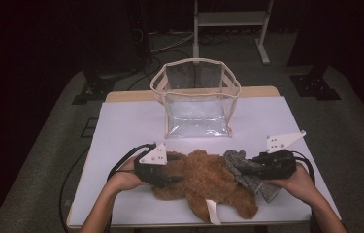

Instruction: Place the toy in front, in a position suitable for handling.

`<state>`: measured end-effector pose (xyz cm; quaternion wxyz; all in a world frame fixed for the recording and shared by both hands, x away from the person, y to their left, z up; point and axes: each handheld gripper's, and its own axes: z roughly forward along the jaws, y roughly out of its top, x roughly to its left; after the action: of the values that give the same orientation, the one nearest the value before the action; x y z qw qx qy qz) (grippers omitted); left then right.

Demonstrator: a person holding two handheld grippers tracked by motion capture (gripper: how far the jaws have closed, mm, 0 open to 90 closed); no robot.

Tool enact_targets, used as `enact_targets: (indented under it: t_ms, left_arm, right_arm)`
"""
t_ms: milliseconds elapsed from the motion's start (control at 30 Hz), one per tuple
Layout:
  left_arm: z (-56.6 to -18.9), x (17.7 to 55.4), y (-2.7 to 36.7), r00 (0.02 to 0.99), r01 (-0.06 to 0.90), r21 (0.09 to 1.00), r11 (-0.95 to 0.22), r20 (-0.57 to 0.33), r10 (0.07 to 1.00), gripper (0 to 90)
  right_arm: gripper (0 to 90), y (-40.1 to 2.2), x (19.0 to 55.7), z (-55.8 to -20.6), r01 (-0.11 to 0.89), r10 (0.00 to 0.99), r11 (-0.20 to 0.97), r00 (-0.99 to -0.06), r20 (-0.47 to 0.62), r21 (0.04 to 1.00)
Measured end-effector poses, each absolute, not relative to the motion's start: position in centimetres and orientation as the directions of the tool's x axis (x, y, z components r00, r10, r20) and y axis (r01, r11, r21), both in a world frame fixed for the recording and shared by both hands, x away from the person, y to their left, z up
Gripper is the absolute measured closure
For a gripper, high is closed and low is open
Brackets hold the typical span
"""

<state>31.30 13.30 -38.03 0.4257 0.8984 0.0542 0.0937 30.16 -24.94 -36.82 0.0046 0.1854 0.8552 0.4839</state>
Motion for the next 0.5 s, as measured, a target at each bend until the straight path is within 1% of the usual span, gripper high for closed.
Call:
enact_targets:
  t_ms: [133,167,400,433,467,500]
  left_arm:
    - [-38.1,31.2,13.3,0.977,0.022,0.778,-0.628,0.115,0.178,36.0]
    - [-38.1,31.0,13.2,0.981,0.012,0.775,-0.632,0.114,0.159,36.1]
    - [-37.9,30.5,13.0,0.985,-0.01,0.76,-0.65,0.121,0.126,35.8]
    - [-37.8,30.4,13.0,0.984,-0.012,0.759,-0.651,0.124,0.126,33.5]
    - [-37.8,30.3,13.1,0.983,-0.019,0.756,-0.654,0.132,0.124,33.5]
    - [-37.7,30.2,13.1,0.982,-0.025,0.756,-0.654,0.14,0.124,28.3]
  right_arm:
    - [73.0,-25.3,30.2,-37.1,0.325,0.324,0.449,-0.927,0.188,0.832]
    - [73.0,-25.2,30.3,-36.7,0.316,0.322,0.451,-0.93,0.178,0.835]
    - [72.8,-23.1,31.0,-35.2,0.266,0.282,0.479,-0.949,0.14,0.837]
    - [72.9,-22.2,31.3,-35.3,0.26,0.266,0.493,-0.954,0.141,0.83]
    - [72.9,-22.2,31.3,-35.3,0.26,0.266,0.493,-0.954,0.141,0.83]
    - [72.9,-21.4,31.5,-35.7,0.257,0.256,0.513,-0.957,0.14,0.819]
